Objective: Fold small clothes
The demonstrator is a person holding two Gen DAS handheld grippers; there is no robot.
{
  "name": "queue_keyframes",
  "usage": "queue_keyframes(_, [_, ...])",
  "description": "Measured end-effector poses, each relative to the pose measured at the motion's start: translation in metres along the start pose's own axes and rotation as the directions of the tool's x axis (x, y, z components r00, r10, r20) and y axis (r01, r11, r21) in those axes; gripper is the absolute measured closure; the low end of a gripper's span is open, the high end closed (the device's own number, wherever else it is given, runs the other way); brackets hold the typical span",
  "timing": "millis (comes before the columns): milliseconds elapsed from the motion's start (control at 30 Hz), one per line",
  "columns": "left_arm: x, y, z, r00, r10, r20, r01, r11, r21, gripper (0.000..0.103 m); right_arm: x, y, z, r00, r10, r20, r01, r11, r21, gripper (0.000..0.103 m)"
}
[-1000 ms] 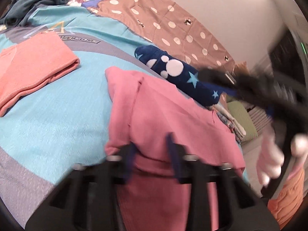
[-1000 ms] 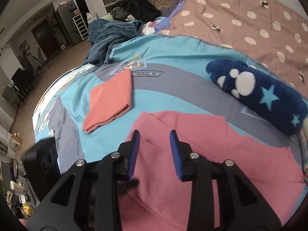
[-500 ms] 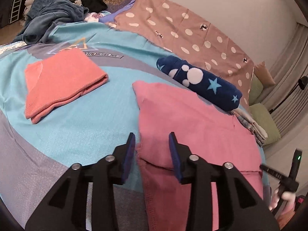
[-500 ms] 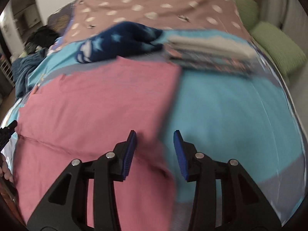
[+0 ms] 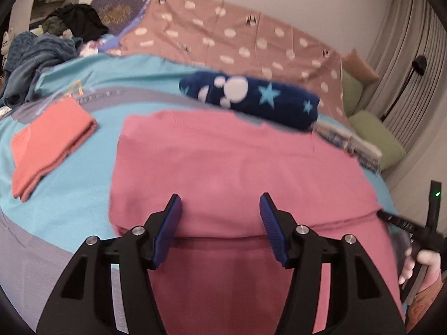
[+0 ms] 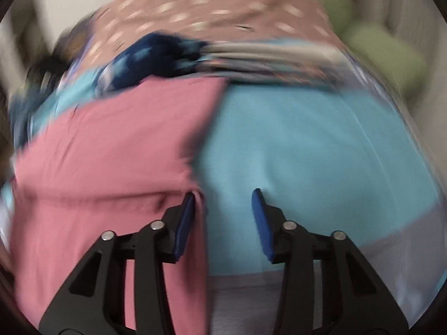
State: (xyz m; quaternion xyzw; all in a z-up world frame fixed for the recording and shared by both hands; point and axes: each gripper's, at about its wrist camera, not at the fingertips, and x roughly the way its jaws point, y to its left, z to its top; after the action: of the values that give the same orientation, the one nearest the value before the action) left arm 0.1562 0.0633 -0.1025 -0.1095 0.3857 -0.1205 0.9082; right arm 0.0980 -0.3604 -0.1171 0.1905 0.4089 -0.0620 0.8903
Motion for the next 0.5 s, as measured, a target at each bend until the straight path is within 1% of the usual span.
queue_keyframes(33, [0.004,-0.001,-0.001,1.0,0.006,-0.02,-0.006,1.0,0.0,0.044,-0.002,-0.013,-0.003,0.998,0.063,0.011,-0.064,0.996,0.058,0.07])
queue_keyframes(67, [0.004,0.0,-0.001,1.0,0.004,-0.02,-0.004,1.0,0.0,0.044,-0.004,-0.023,-0.006,0.994,0.108,0.021,-0.11,0.989,0.103,0.072])
queue_keyframes(133, [0.004,0.001,-0.002,1.0,-0.005,-0.018,0.005,1.0,-0.007,0.044,-0.009,-0.023,-0.011,0.994,0.102,0.026,-0.104,0.989,0.107,0.073])
queue_keyframes(200, [0.006,0.003,-0.003,1.0,-0.009,-0.028,0.008,1.0,-0.022,0.043,-0.011,-0.015,-0.012,0.997,0.071,0.019,-0.072,0.997,0.041,0.072])
queue_keyframes(267, [0.007,0.006,-0.003,0.999,-0.015,-0.028,0.014,0.999,-0.034,0.043,-0.017,-0.012,-0.013,0.998,0.068,0.019,-0.068,0.998,0.007,0.072])
queue_keyframes(333, [0.007,0.007,-0.003,0.999,-0.023,-0.026,0.022,0.999,-0.041,0.043,-0.022,-0.017,-0.013,0.995,0.095,0.011,-0.096,0.995,0.027,0.072])
queue_keyframes(367, [0.007,0.007,-0.003,0.999,-0.027,-0.026,0.026,0.999,-0.045,0.043,-0.024,-0.02,-0.012,0.992,0.122,0.009,-0.123,0.991,0.045,0.072])
queue_keyframes(400, [0.007,0.007,-0.003,0.999,-0.029,-0.025,0.028,0.998,-0.049,0.043,-0.026,-0.023,-0.008,0.985,0.171,0.009,-0.171,0.983,0.068,0.072])
queue_keyframes(467, [0.007,0.007,-0.003,0.999,-0.03,-0.022,0.029,0.998,-0.051,0.043,-0.031,-0.021,0.001,0.977,0.21,0.027,-0.211,0.975,0.066,0.072])
queue_keyframes(500, [0.007,0.006,-0.003,0.999,-0.029,-0.022,0.028,0.998,-0.05,0.043,-0.031,-0.018,0.007,0.976,0.213,0.036,-0.215,0.975,0.053,0.072])
